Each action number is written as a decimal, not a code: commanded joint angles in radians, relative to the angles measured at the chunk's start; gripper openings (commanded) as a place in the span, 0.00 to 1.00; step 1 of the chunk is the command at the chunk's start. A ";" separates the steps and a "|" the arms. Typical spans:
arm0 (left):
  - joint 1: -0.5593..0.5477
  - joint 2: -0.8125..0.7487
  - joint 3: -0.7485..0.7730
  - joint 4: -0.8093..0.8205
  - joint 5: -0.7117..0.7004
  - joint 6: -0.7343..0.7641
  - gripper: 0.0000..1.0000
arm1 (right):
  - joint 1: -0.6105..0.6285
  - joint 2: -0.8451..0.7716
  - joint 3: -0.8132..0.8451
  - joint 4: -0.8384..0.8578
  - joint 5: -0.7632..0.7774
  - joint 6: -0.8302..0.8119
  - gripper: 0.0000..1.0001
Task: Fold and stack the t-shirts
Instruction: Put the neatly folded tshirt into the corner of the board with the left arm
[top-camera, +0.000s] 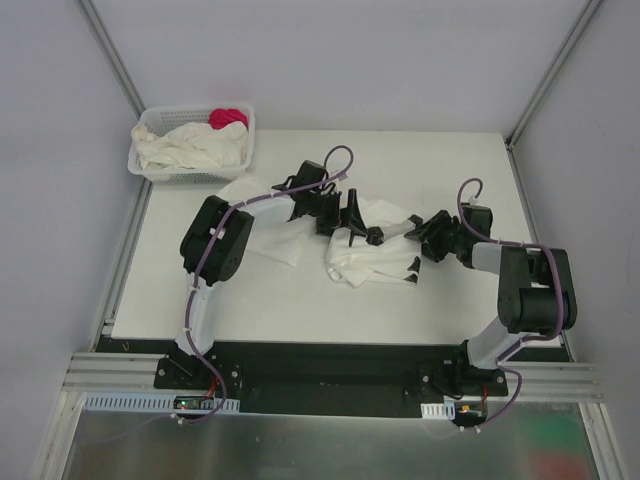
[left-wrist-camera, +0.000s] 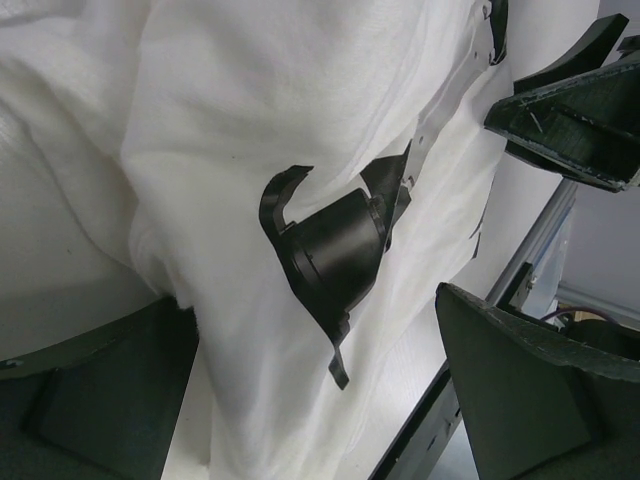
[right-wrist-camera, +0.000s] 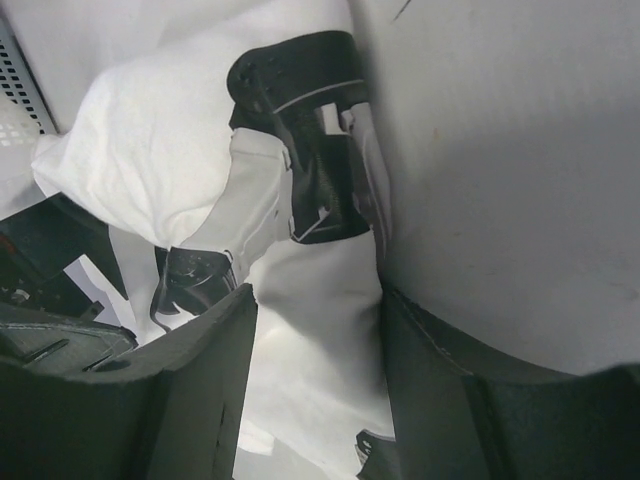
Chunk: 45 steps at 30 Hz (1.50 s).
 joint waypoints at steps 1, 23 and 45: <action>-0.020 0.040 -0.017 0.020 0.030 -0.013 0.99 | 0.038 0.030 0.020 0.020 -0.005 0.016 0.55; -0.080 0.109 0.058 0.063 0.127 -0.051 0.53 | 0.097 0.072 0.029 0.077 -0.020 0.054 0.55; -0.049 0.060 0.020 0.063 0.133 -0.022 0.00 | 0.104 0.045 0.029 0.109 -0.043 0.085 0.01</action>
